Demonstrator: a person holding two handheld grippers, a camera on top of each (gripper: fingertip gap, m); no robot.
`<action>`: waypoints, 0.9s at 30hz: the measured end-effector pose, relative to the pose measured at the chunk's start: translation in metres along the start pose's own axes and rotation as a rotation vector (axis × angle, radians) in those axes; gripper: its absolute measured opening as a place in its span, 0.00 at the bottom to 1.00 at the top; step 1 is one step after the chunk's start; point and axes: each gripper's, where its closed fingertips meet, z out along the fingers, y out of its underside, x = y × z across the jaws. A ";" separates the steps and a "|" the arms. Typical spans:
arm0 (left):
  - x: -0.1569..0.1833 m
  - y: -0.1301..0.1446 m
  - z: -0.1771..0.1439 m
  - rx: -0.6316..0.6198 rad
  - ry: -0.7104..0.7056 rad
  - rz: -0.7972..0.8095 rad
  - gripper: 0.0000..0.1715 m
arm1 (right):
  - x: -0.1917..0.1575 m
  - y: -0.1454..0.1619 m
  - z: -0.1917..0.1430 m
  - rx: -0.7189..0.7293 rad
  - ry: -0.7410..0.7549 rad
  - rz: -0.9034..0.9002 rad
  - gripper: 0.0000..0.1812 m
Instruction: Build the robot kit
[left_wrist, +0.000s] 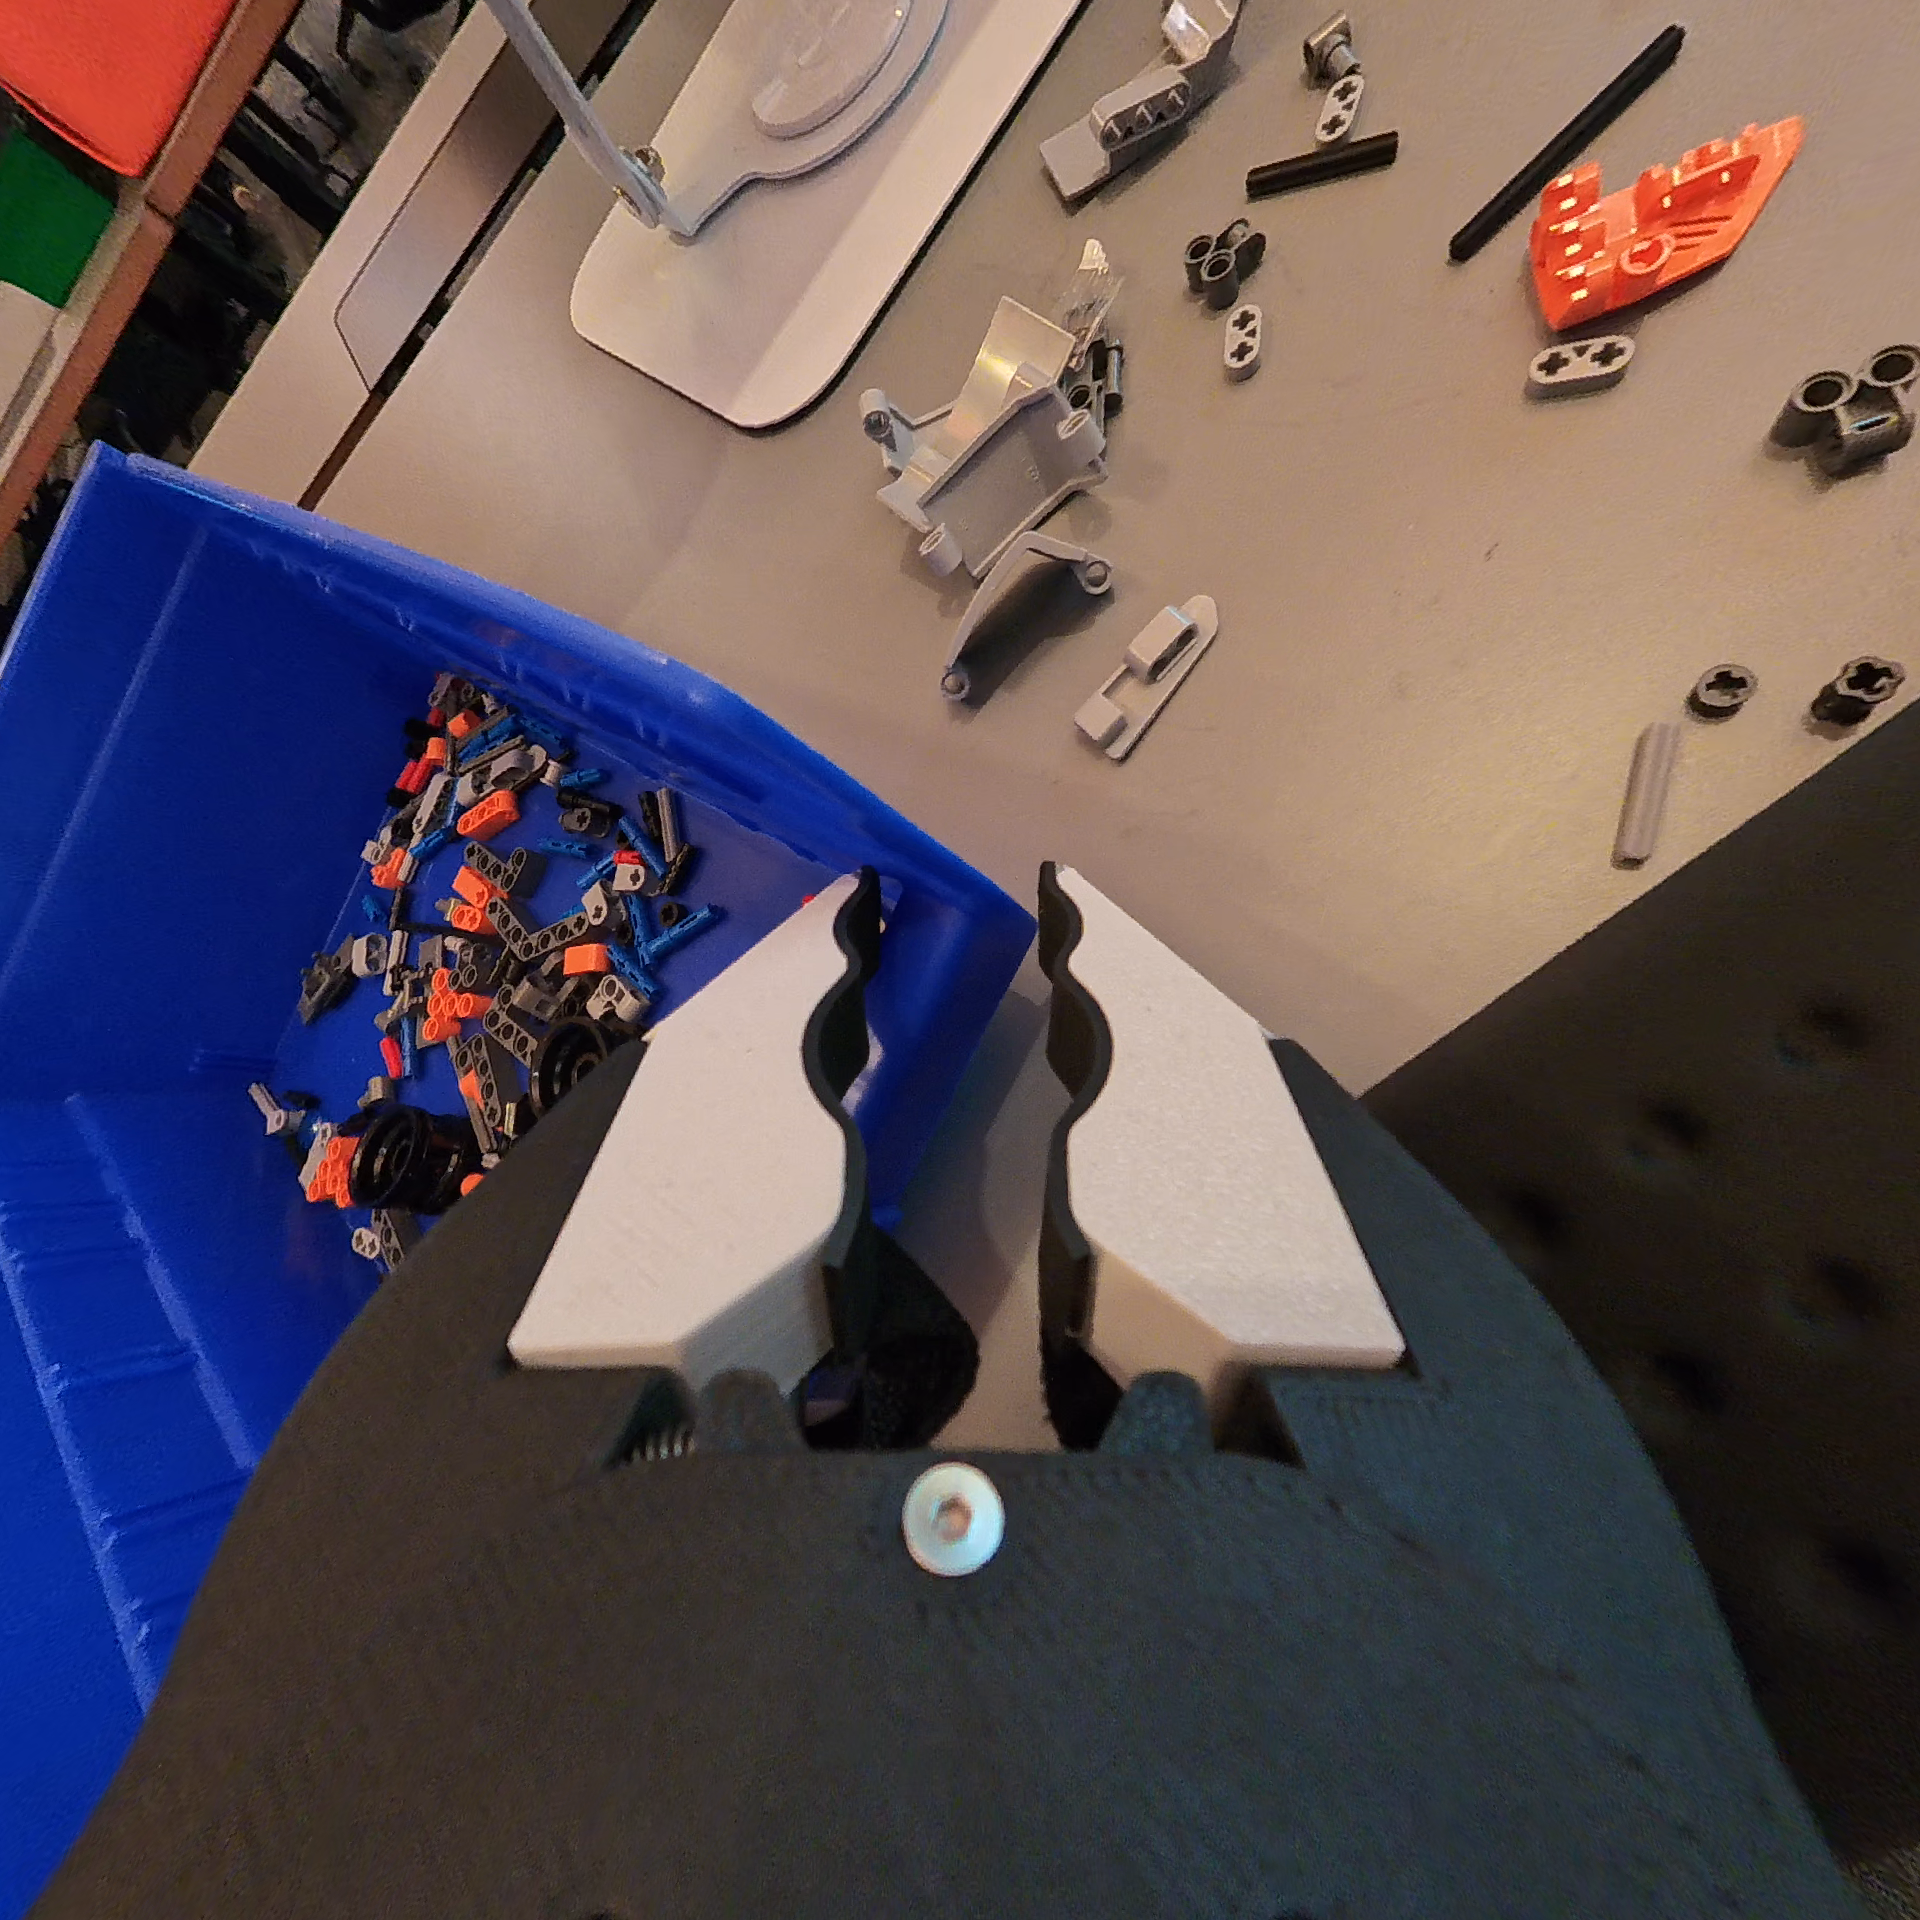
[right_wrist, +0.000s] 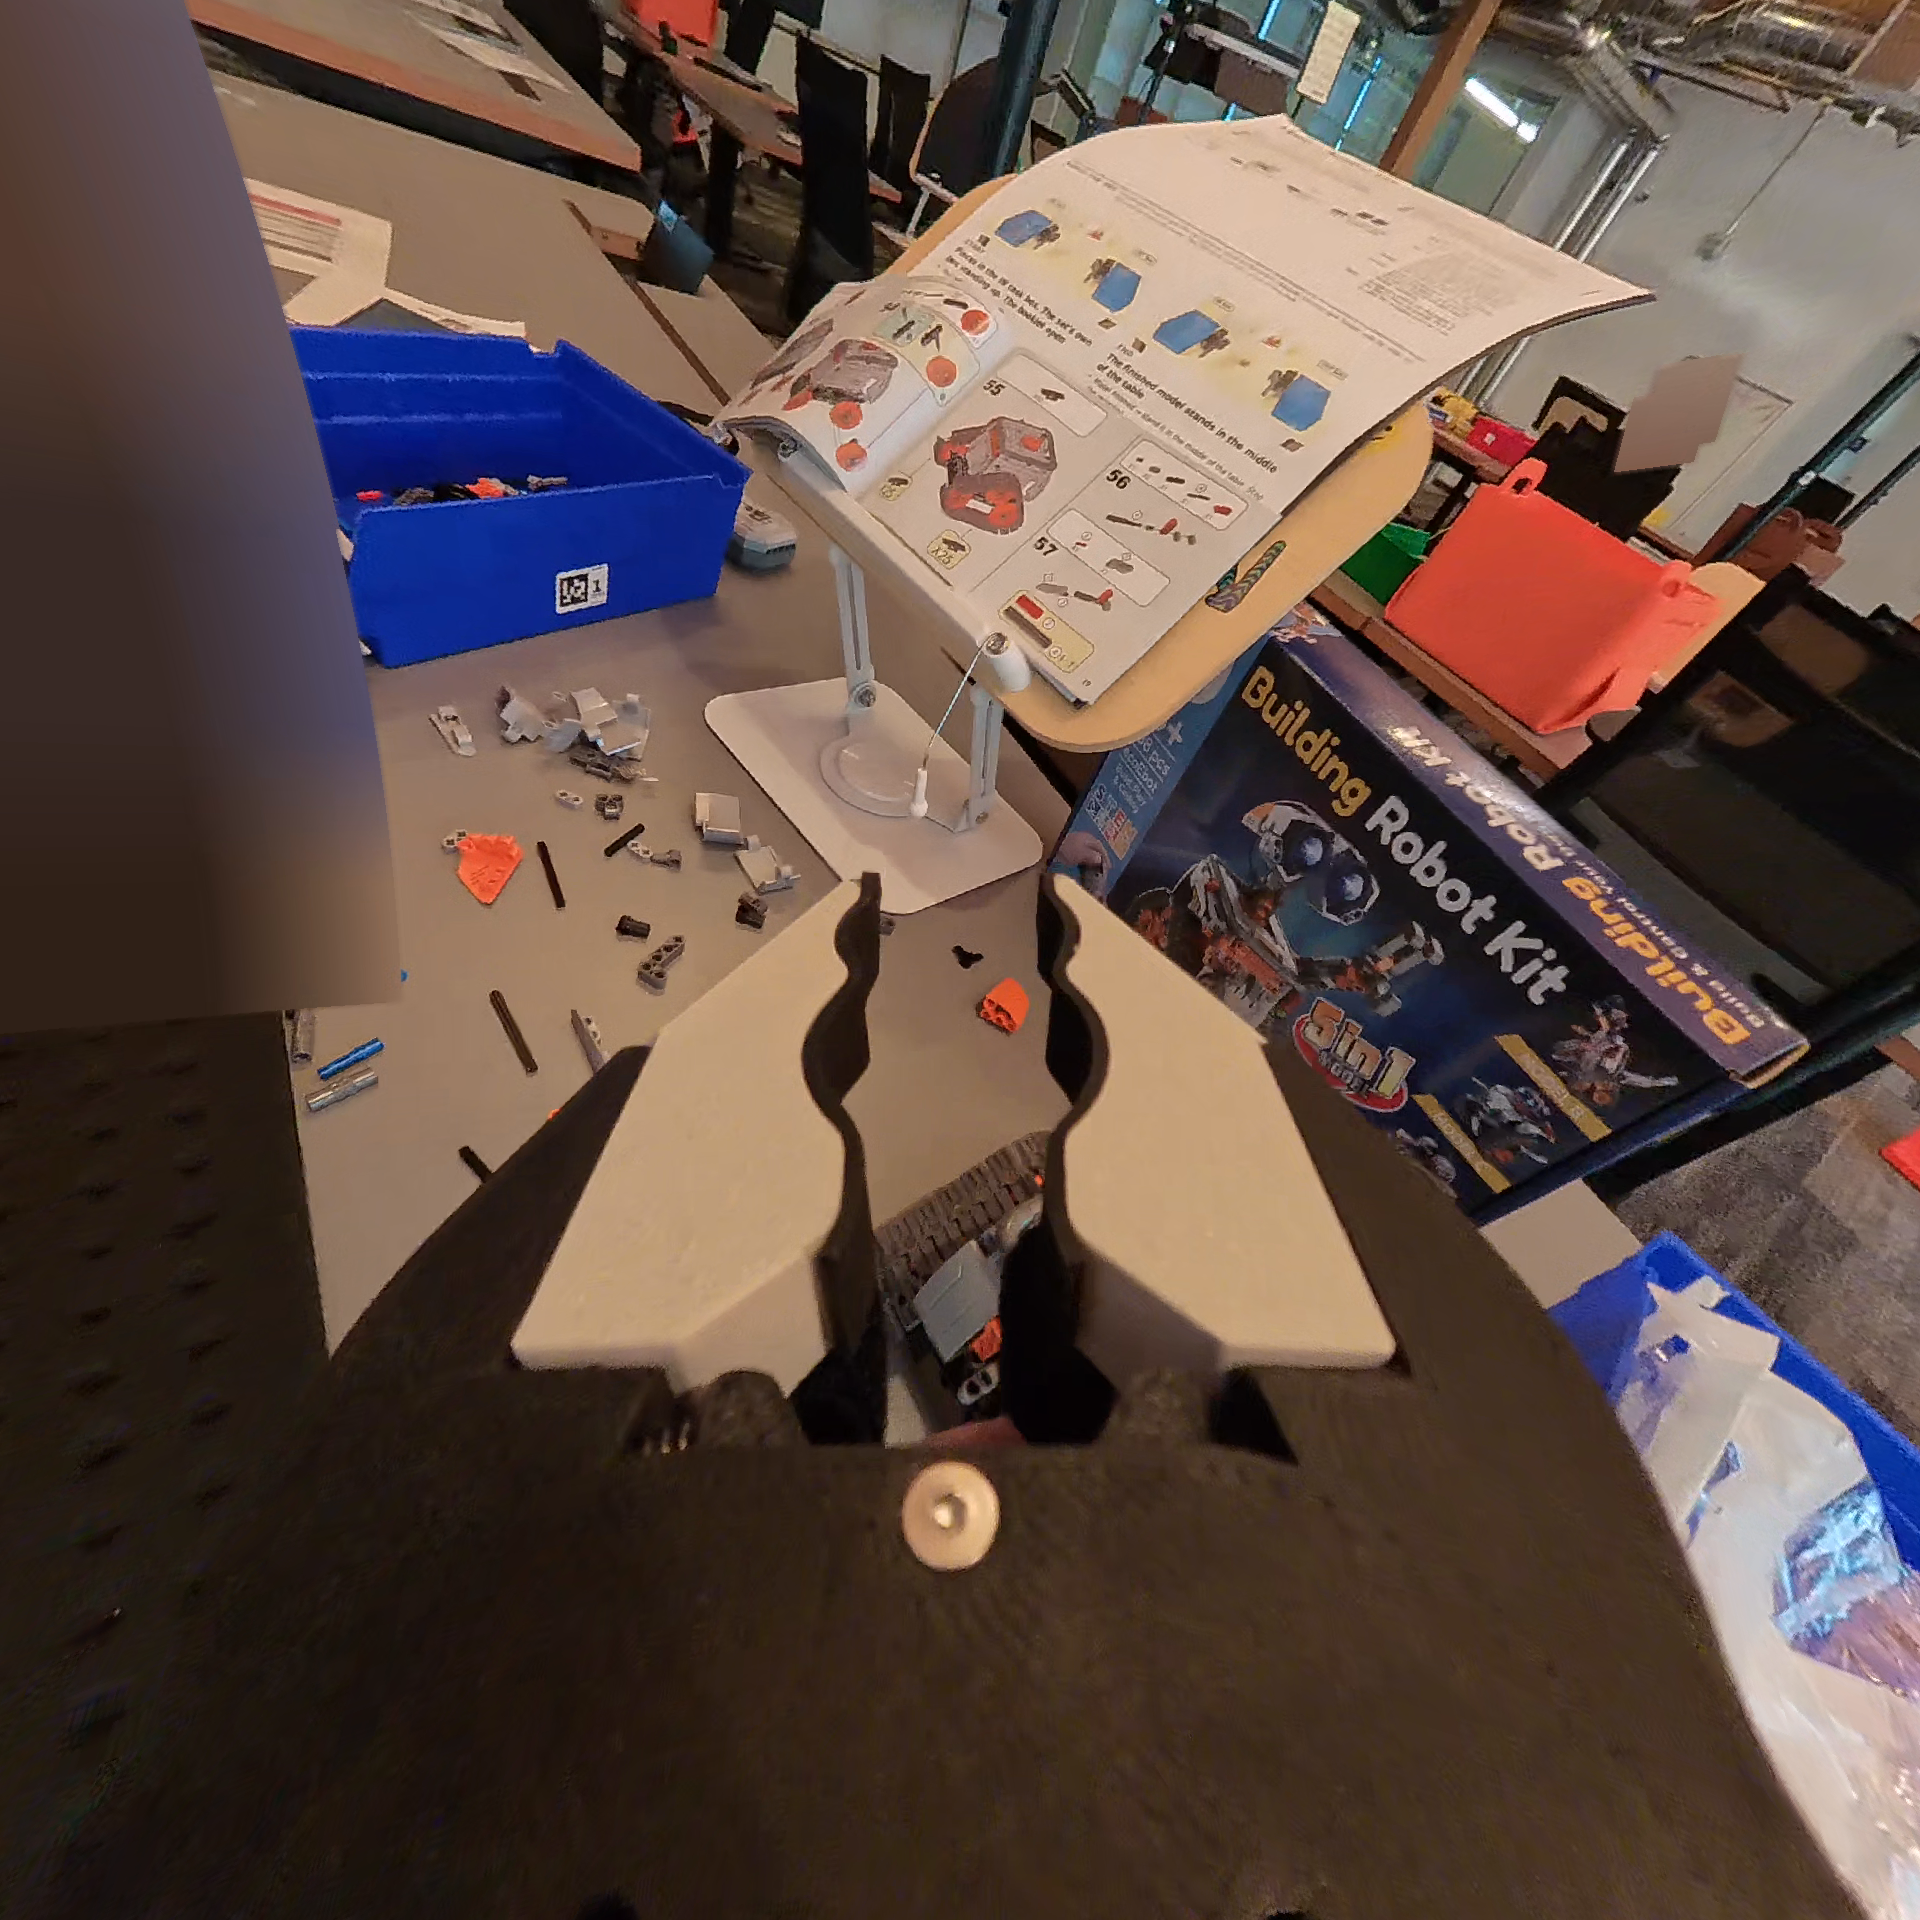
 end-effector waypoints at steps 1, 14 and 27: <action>0.002 0.000 -0.001 0.002 0.002 0.003 0.17 | -0.004 0.002 0.000 -0.007 -0.006 0.001 0.15; 0.012 -0.004 -0.006 0.075 -0.052 -0.021 0.20 | -0.119 0.060 0.075 -0.227 -0.328 -0.060 0.18; 0.002 -0.015 -0.004 0.205 -0.211 -0.058 0.18 | -0.218 0.063 0.285 -0.319 -0.593 -0.146 0.25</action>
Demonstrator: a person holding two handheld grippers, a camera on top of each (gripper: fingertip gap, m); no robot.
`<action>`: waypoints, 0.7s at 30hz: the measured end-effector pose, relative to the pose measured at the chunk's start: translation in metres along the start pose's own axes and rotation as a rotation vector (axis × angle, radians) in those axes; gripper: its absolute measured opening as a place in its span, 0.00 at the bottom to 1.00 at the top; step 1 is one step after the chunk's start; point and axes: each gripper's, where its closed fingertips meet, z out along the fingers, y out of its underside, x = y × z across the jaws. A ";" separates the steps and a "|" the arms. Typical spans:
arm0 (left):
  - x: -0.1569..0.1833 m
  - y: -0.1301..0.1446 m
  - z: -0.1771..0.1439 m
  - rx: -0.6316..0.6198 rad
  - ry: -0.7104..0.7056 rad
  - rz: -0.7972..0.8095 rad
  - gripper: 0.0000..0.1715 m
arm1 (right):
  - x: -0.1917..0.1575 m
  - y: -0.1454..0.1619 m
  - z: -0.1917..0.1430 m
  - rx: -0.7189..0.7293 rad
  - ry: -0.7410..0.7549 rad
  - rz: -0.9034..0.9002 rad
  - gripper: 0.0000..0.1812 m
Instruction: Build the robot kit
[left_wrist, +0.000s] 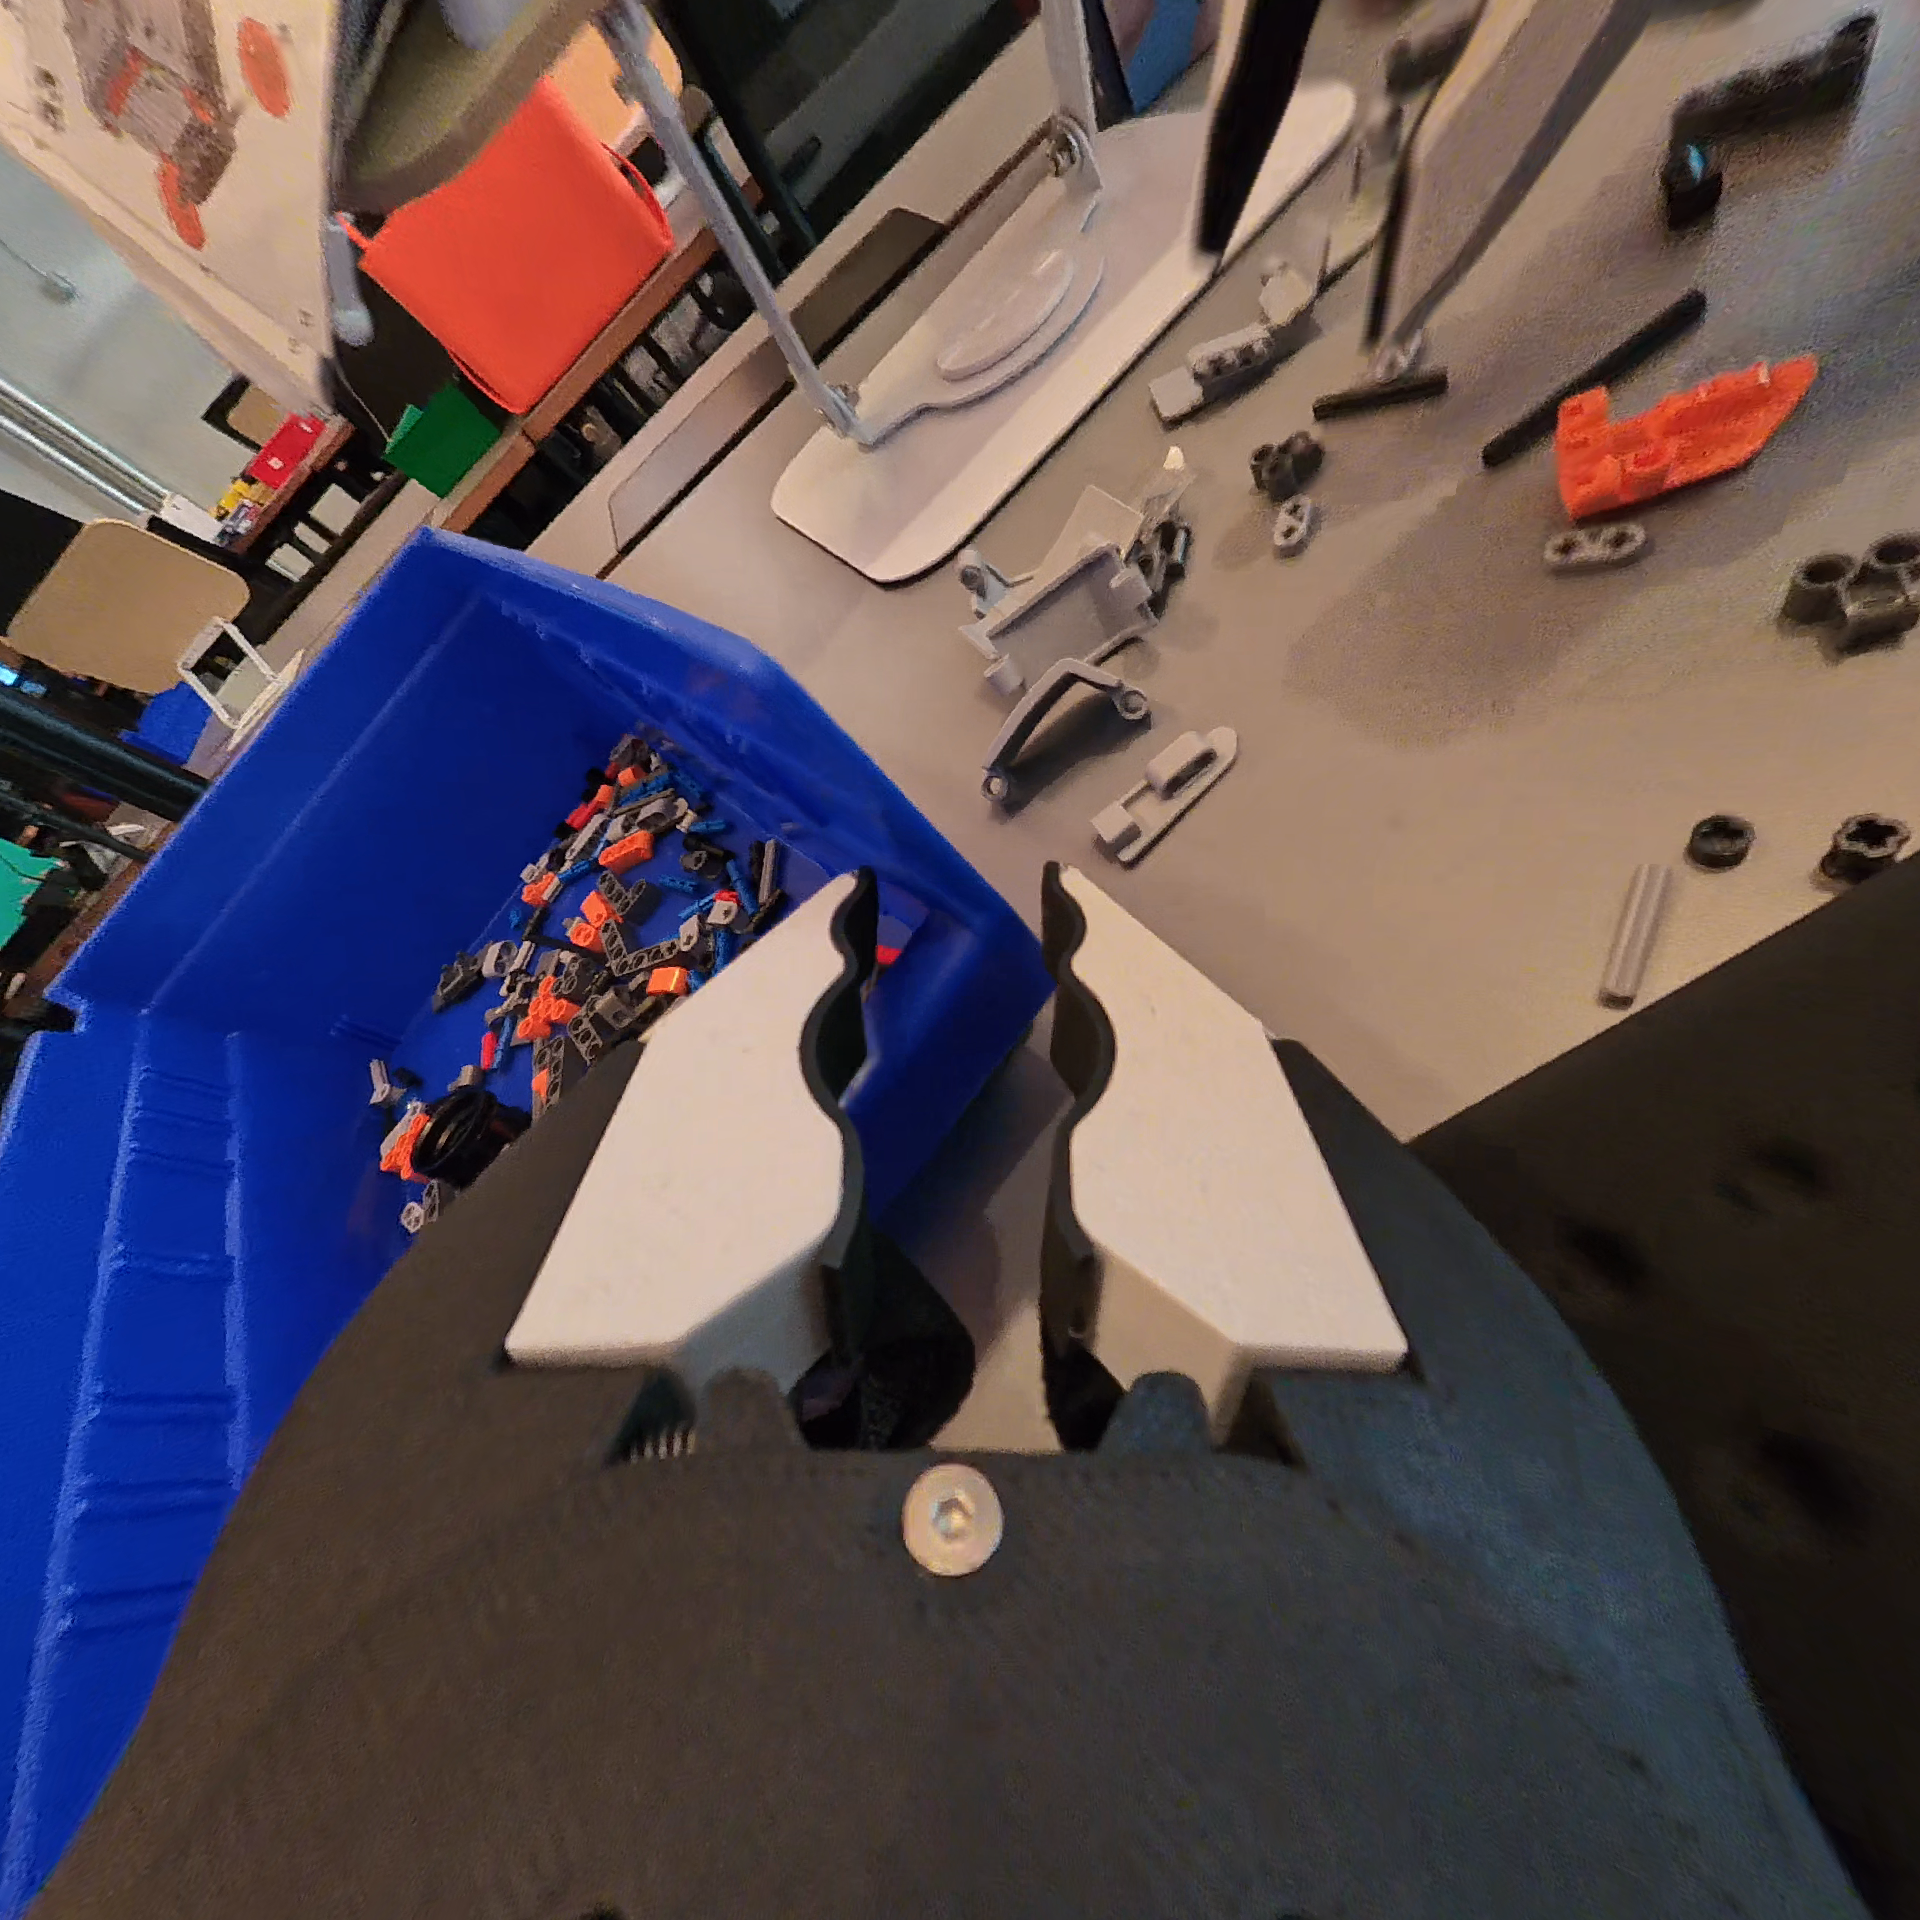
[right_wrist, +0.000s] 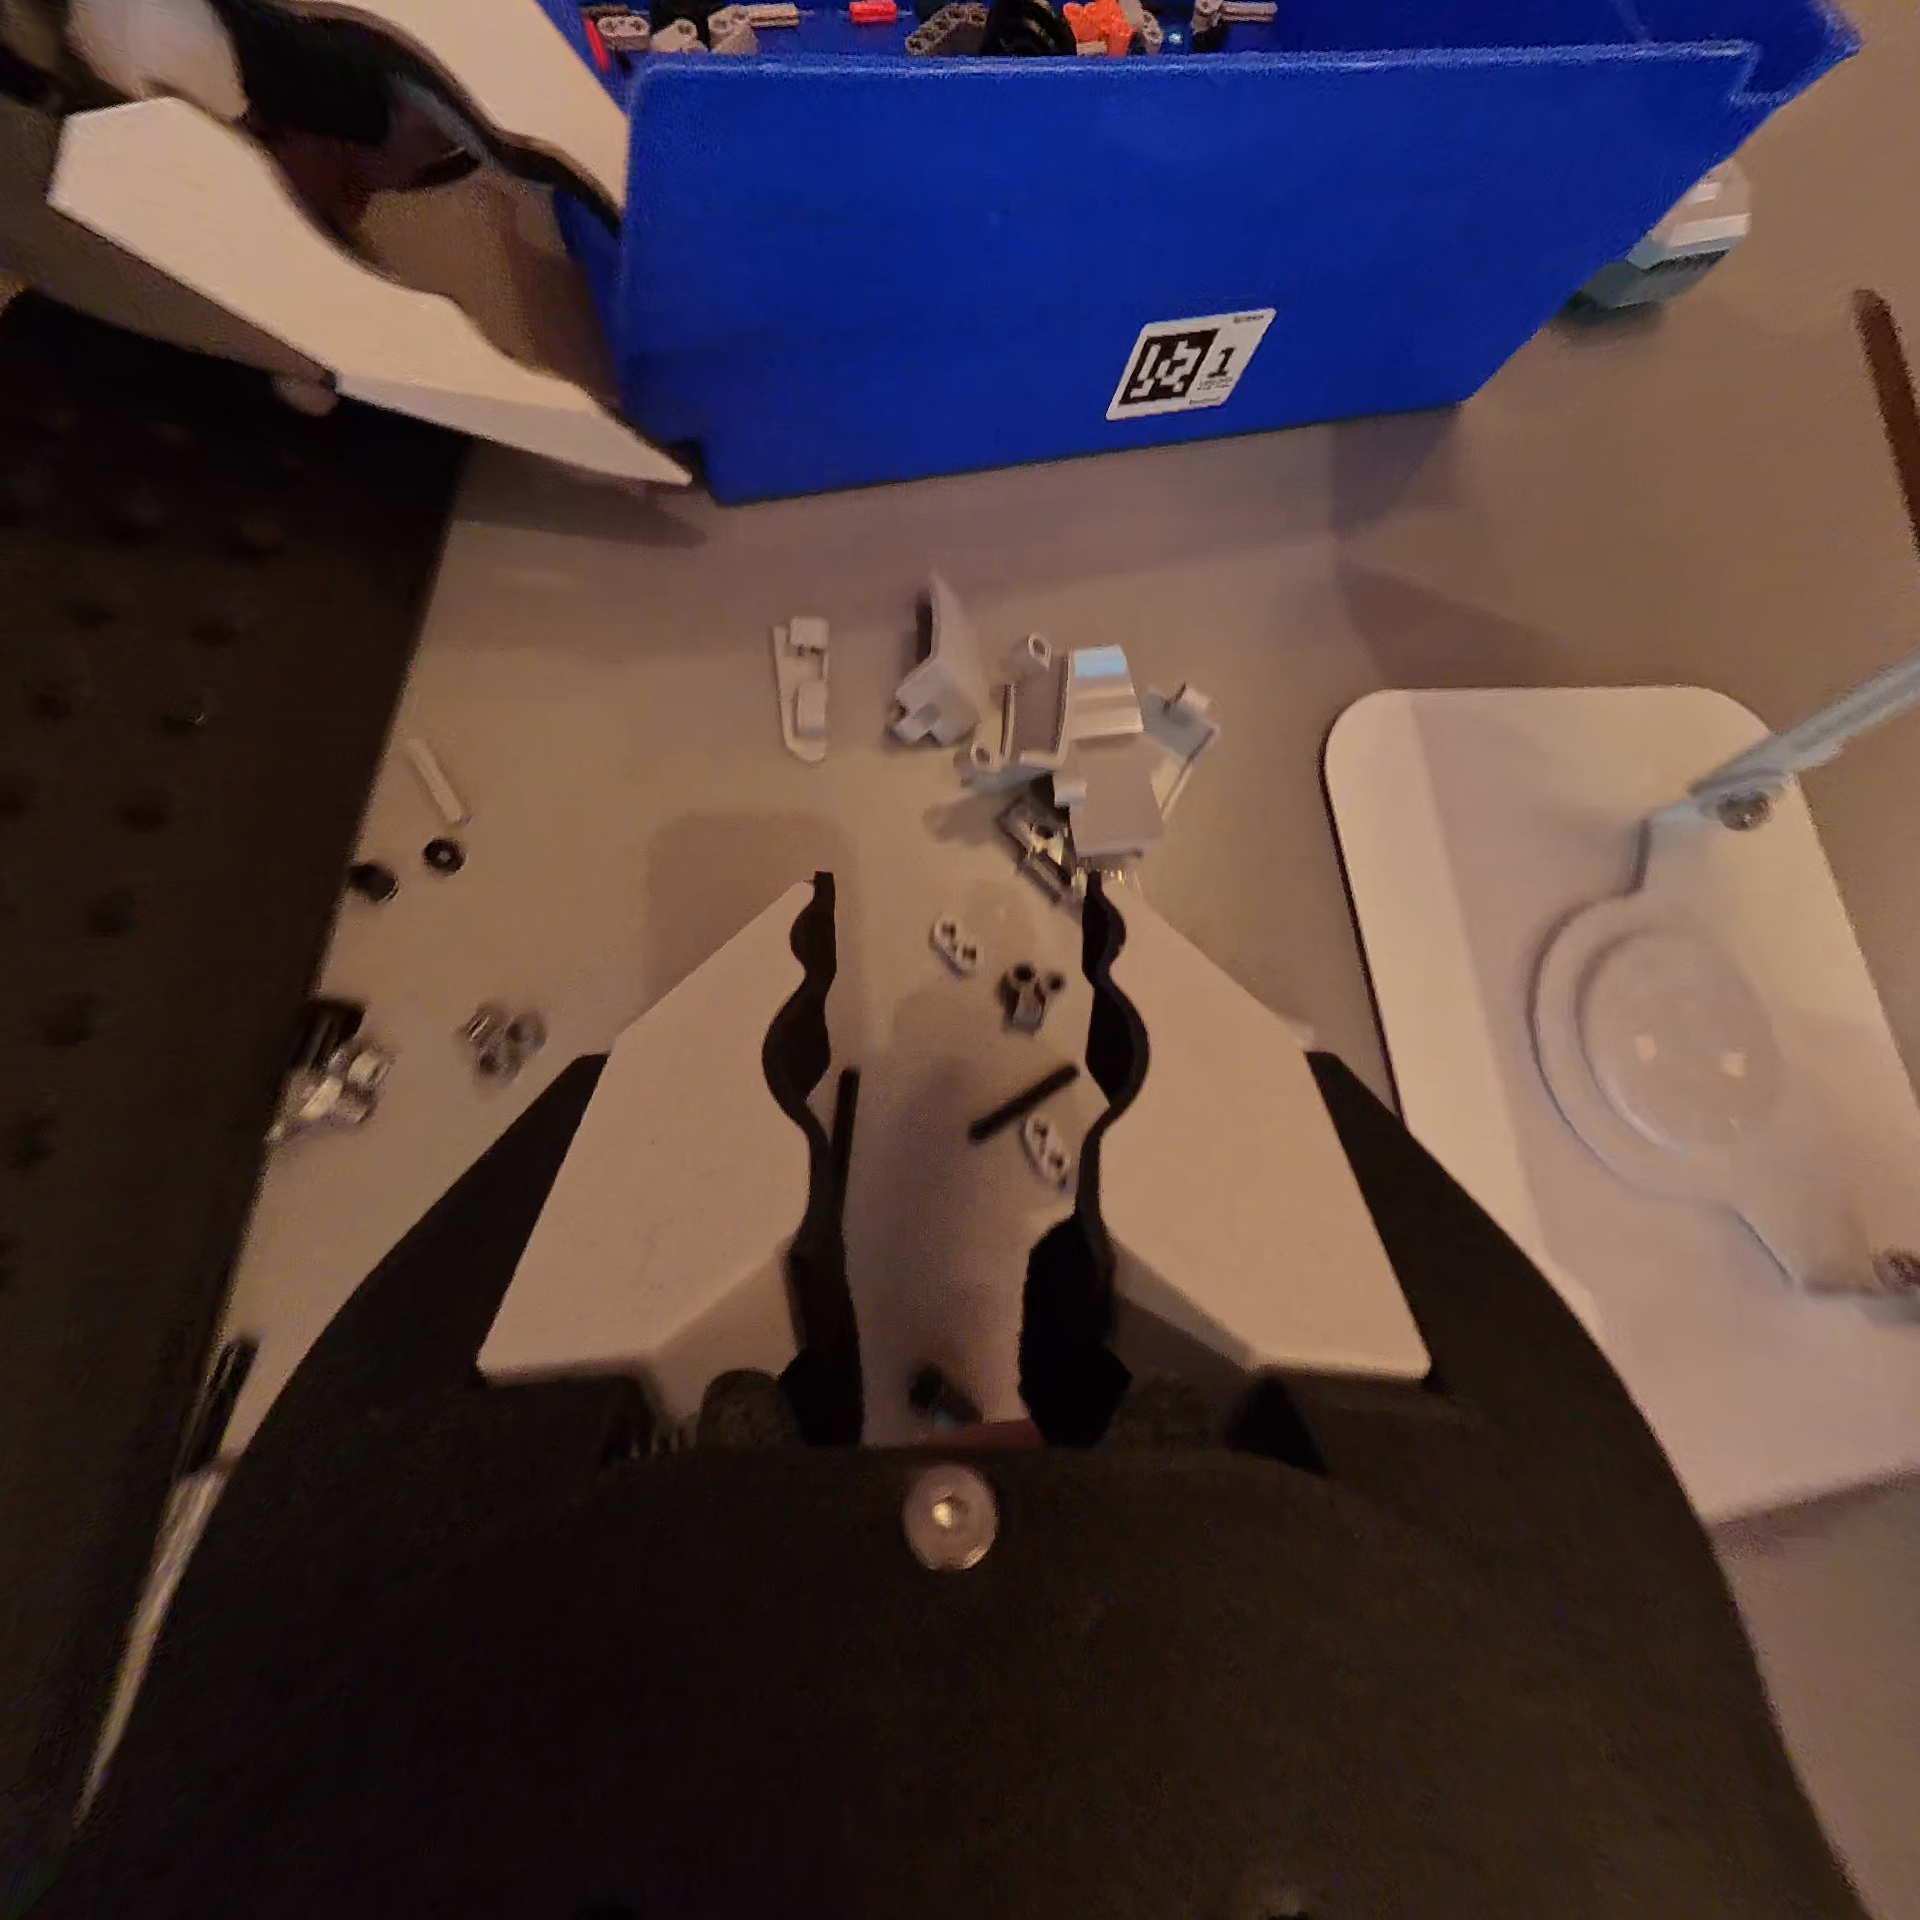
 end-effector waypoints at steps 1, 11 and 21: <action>0.000 -0.002 -0.001 0.021 0.000 -0.022 0.19 | 0.004 -0.003 0.012 -0.001 -0.019 0.011 0.25; 0.002 -0.011 -0.010 0.117 -0.123 0.110 0.14 | 0.021 -0.003 0.079 -0.064 -0.084 0.088 0.25; 0.011 -0.020 -0.021 0.210 -0.073 0.129 0.15 | 0.014 -0.001 0.073 -0.091 -0.075 0.070 0.06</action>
